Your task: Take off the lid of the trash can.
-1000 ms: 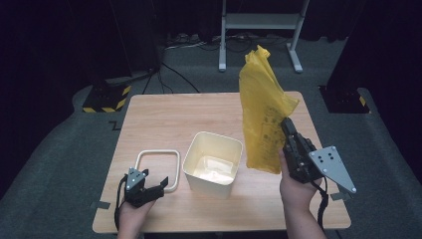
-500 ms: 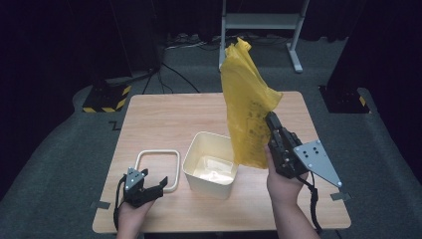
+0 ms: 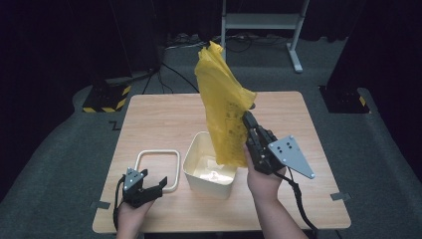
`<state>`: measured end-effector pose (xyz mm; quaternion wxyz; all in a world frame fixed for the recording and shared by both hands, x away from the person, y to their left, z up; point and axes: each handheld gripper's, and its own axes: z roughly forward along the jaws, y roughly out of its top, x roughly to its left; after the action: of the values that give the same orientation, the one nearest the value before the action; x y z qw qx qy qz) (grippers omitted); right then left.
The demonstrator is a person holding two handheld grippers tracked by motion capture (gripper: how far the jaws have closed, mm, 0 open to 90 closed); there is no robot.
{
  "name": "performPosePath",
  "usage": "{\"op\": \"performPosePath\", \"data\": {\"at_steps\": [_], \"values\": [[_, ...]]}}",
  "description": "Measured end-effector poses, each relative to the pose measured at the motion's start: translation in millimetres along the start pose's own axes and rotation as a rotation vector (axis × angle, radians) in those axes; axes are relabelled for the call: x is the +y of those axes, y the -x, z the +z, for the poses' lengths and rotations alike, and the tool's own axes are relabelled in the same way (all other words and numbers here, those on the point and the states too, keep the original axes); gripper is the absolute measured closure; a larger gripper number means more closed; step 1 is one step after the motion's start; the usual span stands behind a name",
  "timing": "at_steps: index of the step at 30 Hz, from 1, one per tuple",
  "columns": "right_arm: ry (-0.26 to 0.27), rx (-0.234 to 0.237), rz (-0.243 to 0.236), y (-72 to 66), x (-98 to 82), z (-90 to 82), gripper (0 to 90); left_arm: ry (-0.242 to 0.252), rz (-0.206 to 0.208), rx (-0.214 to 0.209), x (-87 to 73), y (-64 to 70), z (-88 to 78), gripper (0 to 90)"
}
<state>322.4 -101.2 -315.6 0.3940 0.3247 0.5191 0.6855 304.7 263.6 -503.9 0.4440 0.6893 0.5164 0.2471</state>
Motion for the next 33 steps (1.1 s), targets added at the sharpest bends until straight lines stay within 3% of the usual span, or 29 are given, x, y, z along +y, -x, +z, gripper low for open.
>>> {"op": "performPosePath", "data": {"at_steps": [12,17,33], "values": [[-0.017,0.041,0.025,-18.3,-21.1,20.0,89.8,0.004,-0.009,-0.009,-1.4,-0.2,0.3,15.4],[-0.036,0.055,0.011,-21.9,-32.8,23.2,89.7,0.005,-0.006,-0.007,-1.5,-0.8,0.8,15.4],[-0.124,0.052,-0.002,0.8,-66.1,11.2,89.7,0.007,0.004,-0.008,-1.2,-1.4,1.3,15.4]]}}
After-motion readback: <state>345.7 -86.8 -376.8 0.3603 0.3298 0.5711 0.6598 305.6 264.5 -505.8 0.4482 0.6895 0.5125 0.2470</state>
